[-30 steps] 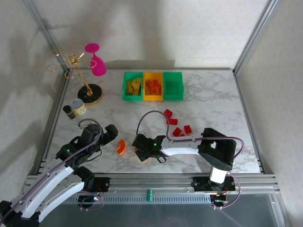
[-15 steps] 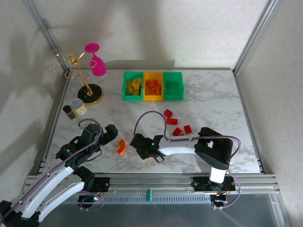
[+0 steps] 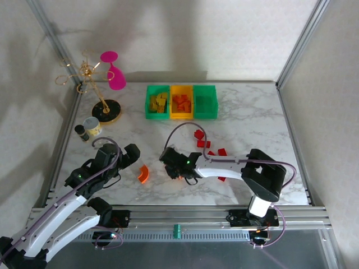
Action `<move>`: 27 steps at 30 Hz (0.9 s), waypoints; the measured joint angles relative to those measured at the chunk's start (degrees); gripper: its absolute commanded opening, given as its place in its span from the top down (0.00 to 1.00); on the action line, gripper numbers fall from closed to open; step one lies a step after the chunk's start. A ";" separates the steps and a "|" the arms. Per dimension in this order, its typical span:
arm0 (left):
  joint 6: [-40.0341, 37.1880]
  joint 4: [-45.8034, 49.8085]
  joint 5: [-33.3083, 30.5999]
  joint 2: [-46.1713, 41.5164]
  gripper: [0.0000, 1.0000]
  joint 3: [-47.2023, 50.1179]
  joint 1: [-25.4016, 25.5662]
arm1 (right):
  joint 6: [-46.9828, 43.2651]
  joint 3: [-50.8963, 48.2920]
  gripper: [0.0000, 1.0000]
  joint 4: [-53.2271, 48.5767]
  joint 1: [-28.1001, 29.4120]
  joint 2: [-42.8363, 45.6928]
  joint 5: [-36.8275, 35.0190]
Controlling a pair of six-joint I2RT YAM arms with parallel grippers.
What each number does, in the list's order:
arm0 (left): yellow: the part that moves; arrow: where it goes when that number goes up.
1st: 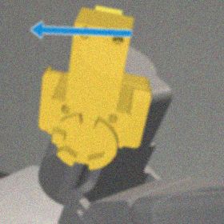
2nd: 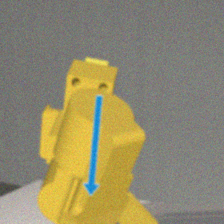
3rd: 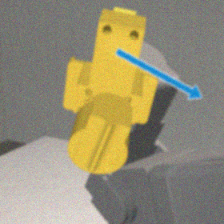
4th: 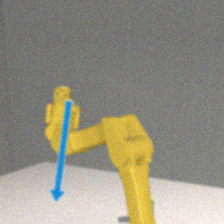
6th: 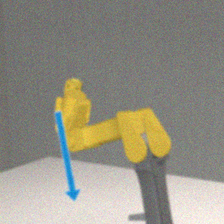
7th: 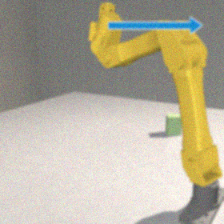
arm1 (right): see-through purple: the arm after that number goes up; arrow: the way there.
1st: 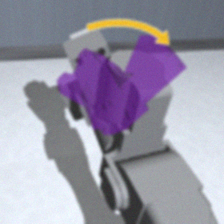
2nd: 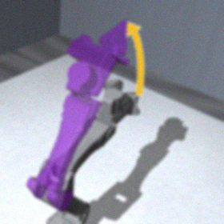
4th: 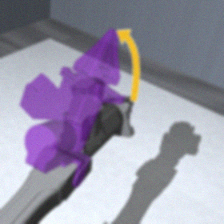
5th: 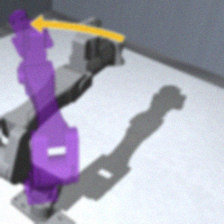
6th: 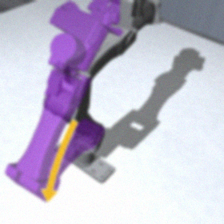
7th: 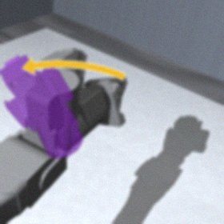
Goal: Sort the legos into containers by color
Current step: Pick up the lego from the bottom-center of the table, then place the lego in the container.
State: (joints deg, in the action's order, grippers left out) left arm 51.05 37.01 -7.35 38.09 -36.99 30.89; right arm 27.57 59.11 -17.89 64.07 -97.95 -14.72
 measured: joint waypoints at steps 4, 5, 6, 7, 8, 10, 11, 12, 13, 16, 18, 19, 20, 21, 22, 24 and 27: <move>-0.55 -2.01 -0.07 2.60 0.00 -1.20 0.00 | -0.87 3.58 0.75 1.22 -4.83 0.24 -0.20; -0.68 -2.67 -0.15 3.17 0.00 -1.22 0.00 | -1.07 4.76 0.76 1.36 -5.81 0.17 -0.31; -0.90 -3.32 -0.20 3.91 0.00 -1.22 0.00 | -1.29 6.40 0.77 1.53 -6.93 -0.20 -0.59; -1.16 -4.04 -0.22 4.70 0.00 -1.22 -0.04 | -1.46 8.52 0.77 2.05 -8.22 -0.92 -0.66; -1.40 -4.63 -0.22 5.40 0.00 -1.27 -0.09 | -1.68 10.38 0.76 2.69 -9.31 -1.75 -0.76; -1.84 -5.95 -0.42 7.23 0.00 -1.64 -0.33 | -2.14 14.08 0.76 4.31 -11.91 -3.76 -1.36; -2.05 -6.43 -0.57 8.02 0.00 -1.95 -0.46 | -2.43 15.65 0.76 4.83 -13.03 -4.76 -1.77; -2.45 -7.06 -0.72 9.01 0.00 -2.32 -0.74 | -2.62 17.84 0.76 5.11 -14.40 -6.29 -2.12; -2.86 -7.69 -0.92 9.97 0.00 -2.75 -0.96 | -2.82 19.96 0.76 5.49 -15.65 -7.91 -2.40; -3.72 -9.31 -1.44 12.15 0.00 -3.91 -1.55 | -3.61 27.06 0.76 5.81 -19.30 -13.62 -3.61; -4.24 -10.25 -1.57 13.05 0.00 -4.44 -1.81 | -4.31 30.47 0.75 6.67 -21.31 -16.74 -4.48; -4.42 -10.56 -1.70 13.51 0.00 -4.79 -1.97 | -4.55 31.98 0.75 6.84 -22.32 -18.23 -4.87; -4.59 -10.86 -1.73 13.88 0.00 -5.07 -2.16 | -4.79 33.35 0.75 6.99 -23.15 -19.50 -5.05; -4.79 -11.28 -1.75 14.29 0.00 -5.38 -2.36 | -5.22 35.19 0.75 7.06 -24.30 -21.24 -5.11; -5.01 -11.56 -1.73 14.67 0.00 -5.68 -2.58 | -5.66 37.20 0.75 7.21 -25.22 -23.02 -5.25; -5.25 -11.96 -1.75 15.19 0.00 -6.14 -2.86 | -6.58 41.94 0.68 7.19 -26.93 -26.95 -5.49; -5.88 -11.98 -1.77 15.82 0.00 -6.86 -3.17 | -7.89 48.41 0.58 7.37 -28.92 -32.11 -6.27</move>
State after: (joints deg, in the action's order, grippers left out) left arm 45.17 25.04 -9.13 53.91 -43.86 27.73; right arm 19.68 107.53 -10.52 35.16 -130.06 -20.99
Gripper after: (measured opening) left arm 0.996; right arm 0.355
